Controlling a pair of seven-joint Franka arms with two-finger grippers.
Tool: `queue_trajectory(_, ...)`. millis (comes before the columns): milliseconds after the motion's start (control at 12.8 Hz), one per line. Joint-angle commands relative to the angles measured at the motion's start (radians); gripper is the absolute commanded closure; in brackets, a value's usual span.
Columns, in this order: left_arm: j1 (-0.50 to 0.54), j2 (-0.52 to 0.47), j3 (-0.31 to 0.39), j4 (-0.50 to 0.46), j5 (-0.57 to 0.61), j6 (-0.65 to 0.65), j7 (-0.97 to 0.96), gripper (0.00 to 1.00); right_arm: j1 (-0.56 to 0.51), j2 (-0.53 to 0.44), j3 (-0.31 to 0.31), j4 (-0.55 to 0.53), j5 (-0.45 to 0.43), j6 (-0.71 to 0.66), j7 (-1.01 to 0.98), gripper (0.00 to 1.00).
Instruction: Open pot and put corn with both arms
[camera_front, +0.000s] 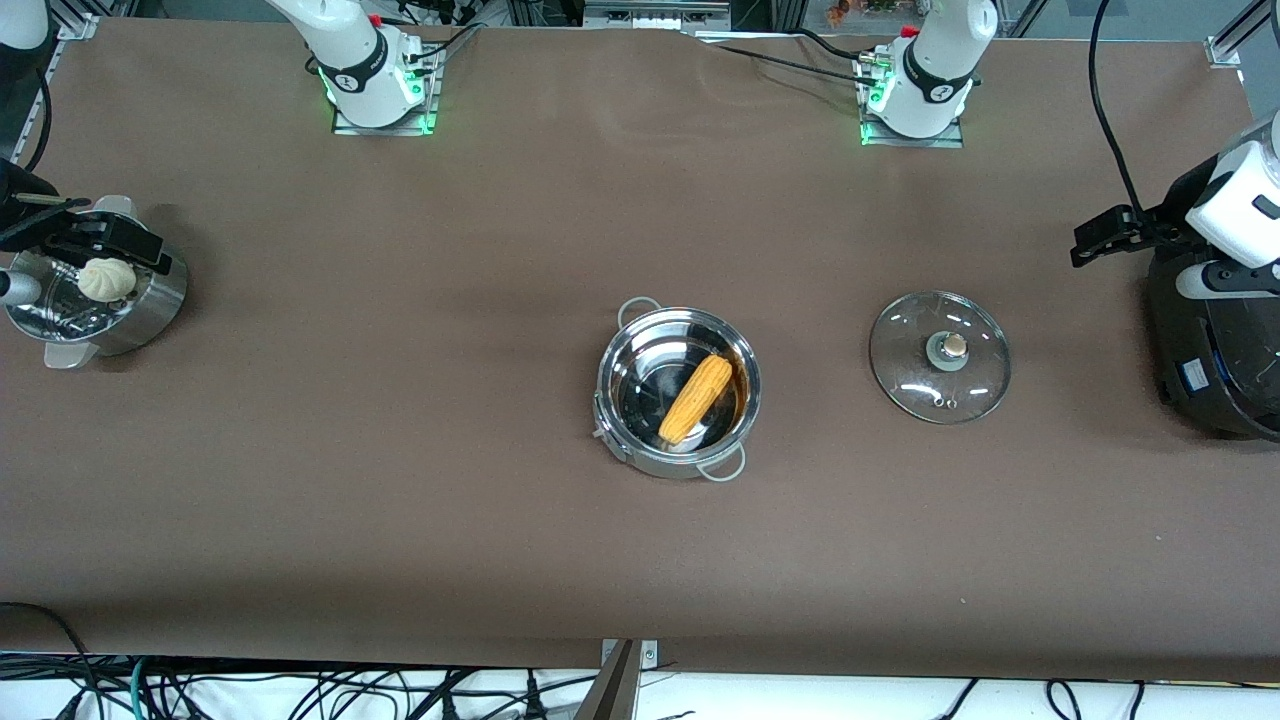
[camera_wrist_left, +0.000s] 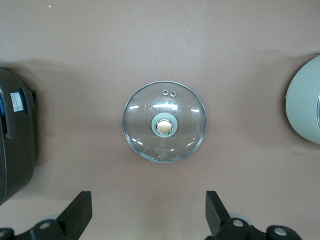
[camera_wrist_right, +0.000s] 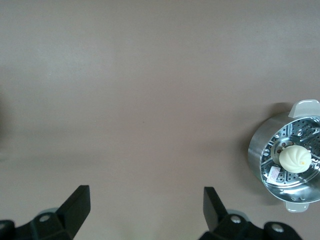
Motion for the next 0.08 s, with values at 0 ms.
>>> queue_trajectory(0,0.001,0.012,-0.003,0.029,0.009,-0.025,-0.007,0.00,-0.017,0.009,0.011,0.031,0.010,-0.017,0.001,0.00)
